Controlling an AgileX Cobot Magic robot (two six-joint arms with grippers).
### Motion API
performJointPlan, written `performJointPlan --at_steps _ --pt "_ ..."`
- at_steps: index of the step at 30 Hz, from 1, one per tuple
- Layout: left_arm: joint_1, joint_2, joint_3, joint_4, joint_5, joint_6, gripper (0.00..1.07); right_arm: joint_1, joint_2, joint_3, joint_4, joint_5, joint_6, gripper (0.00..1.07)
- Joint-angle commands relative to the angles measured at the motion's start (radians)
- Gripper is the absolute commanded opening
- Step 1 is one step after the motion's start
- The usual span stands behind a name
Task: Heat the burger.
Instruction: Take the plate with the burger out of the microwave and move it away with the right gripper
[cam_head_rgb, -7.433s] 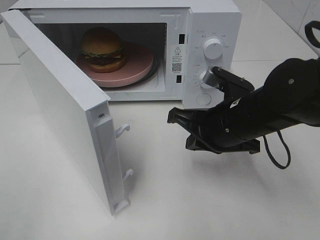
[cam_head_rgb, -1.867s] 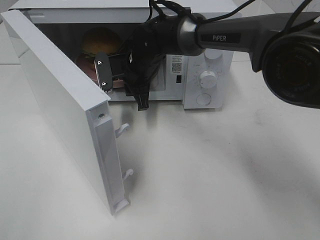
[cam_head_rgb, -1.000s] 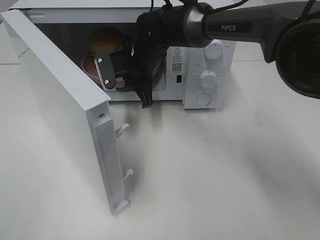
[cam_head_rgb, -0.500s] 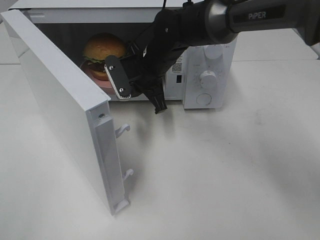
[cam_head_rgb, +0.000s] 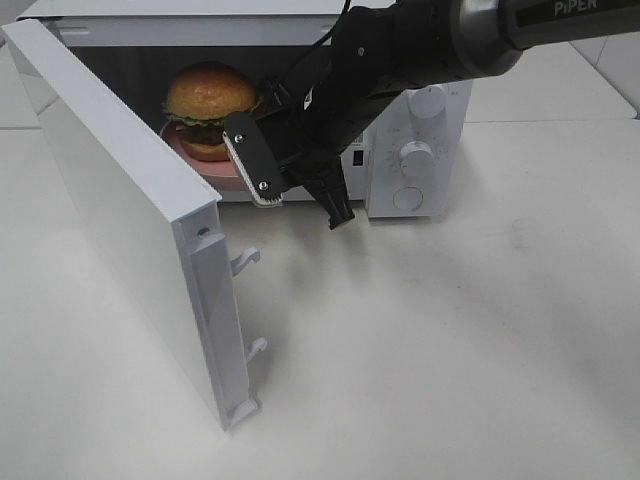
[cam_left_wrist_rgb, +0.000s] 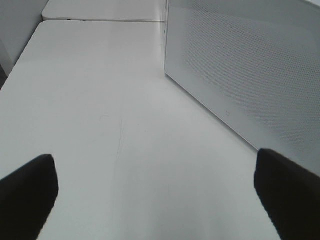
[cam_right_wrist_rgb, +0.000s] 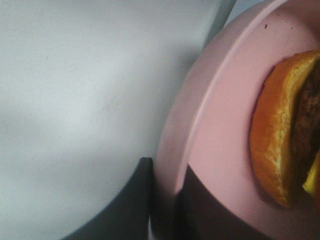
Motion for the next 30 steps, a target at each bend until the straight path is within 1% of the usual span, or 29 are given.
performJointPlan --at_steps 1,5,6,7,11,13,14,16,17,18,19,20,22,24,25,26,27,28,30 --pt "0.005 -0.019 0.002 -0.001 -0.011 -0.004 1.0 0.0 -0.042 0.01 0.028 -0.082 -0.015 0.0" --pt "0.005 -0.019 0.002 -0.001 -0.011 -0.004 1.0 0.0 -0.083 0.069 0.046 -0.125 -0.046 0.0" --pt "0.005 -0.019 0.002 -0.001 -0.011 -0.004 1.0 0.0 -0.083 0.069 0.046 -0.125 -0.046 0.0" --pt "0.005 -0.019 0.002 -0.001 -0.011 -0.004 1.0 0.0 -0.096 0.095 0.046 -0.128 -0.052 0.0" --pt "0.005 -0.019 0.002 -0.001 -0.011 -0.004 1.0 0.0 -0.109 0.129 0.046 -0.131 -0.058 0.0" --pt "0.005 -0.019 0.002 -0.001 -0.011 -0.004 1.0 0.0 -0.128 0.168 0.046 -0.148 -0.064 0.0" --pt "0.005 -0.019 0.002 -0.001 -0.011 -0.004 1.0 0.0 -0.128 0.168 0.046 -0.148 -0.064 0.0" --pt "0.005 -0.019 0.002 -0.001 -0.011 -0.004 1.0 0.001 -0.155 0.217 0.046 -0.183 -0.08 0.0" --pt "0.005 -0.019 0.002 -0.001 -0.011 -0.004 1.0 0.001 -0.155 0.217 0.046 -0.183 -0.08 0.0" --pt "0.005 -0.019 0.002 -0.001 -0.011 -0.004 1.0 0.001 -0.175 0.253 0.046 -0.211 -0.088 0.0" --pt "0.005 -0.019 0.002 -0.001 -0.011 -0.004 1.0 0.001 -0.175 0.253 0.046 -0.211 -0.088 0.0" --pt "0.005 -0.019 0.002 -0.001 -0.011 -0.004 1.0 0.001 -0.196 0.283 0.046 -0.229 -0.09 0.0" --pt "0.005 -0.019 0.002 -0.001 -0.011 -0.004 1.0 0.001 -0.206 0.299 0.046 -0.235 -0.092 0.0" --pt "0.005 -0.019 0.002 -0.001 -0.011 -0.004 1.0 0.001 -0.237 0.346 0.046 -0.254 -0.106 0.0" --pt "0.005 -0.019 0.002 -0.001 -0.011 -0.004 1.0 0.001 -0.237 0.346 0.046 -0.254 -0.106 0.0" --pt "0.005 -0.019 0.002 -0.001 -0.011 -0.004 1.0 0.001 -0.258 0.375 0.046 -0.264 -0.109 0.0" --pt "0.005 -0.019 0.002 -0.001 -0.011 -0.004 1.0 0.001 -0.258 0.375 0.046 -0.264 -0.109 0.0" --pt "0.005 -0.019 0.002 -0.001 -0.011 -0.004 1.0 0.001 -0.278 0.406 0.046 -0.28 -0.109 0.0" --pt "0.005 -0.019 0.002 -0.001 -0.011 -0.004 1.0 0.001 -0.289 0.42 0.046 -0.289 -0.109 0.0"
